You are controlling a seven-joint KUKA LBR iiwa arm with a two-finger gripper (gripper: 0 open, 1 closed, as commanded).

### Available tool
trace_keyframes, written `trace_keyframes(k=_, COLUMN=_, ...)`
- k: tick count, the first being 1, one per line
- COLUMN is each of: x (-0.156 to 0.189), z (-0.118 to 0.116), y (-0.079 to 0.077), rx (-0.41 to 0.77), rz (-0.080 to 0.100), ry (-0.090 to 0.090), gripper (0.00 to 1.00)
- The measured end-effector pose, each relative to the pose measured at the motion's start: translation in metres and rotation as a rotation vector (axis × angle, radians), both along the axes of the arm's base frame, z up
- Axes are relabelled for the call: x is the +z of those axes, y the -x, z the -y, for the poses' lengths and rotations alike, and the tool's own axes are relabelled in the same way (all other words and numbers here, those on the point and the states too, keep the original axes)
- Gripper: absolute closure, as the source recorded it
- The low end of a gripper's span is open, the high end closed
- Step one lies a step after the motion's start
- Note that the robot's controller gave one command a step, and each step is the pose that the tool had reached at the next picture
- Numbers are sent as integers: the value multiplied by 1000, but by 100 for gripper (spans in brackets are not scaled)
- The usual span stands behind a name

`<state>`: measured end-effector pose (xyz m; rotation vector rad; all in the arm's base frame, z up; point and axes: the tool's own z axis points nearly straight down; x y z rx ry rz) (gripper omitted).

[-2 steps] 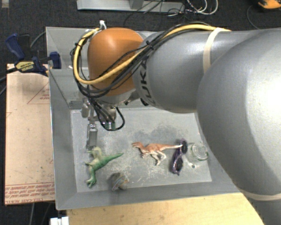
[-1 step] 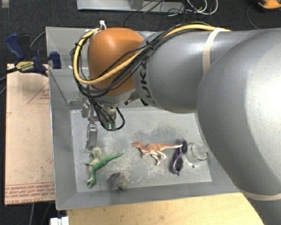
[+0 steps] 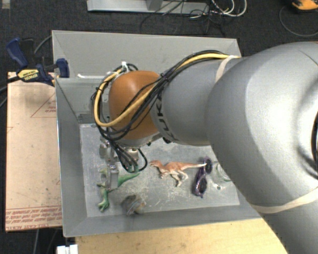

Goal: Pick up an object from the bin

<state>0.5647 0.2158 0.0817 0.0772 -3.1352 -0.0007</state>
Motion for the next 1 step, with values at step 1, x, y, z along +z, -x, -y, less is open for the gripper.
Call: trace_keyframes(k=1, x=-8, z=-4, y=7, rx=59, rz=8, ry=-4, gripper=0)
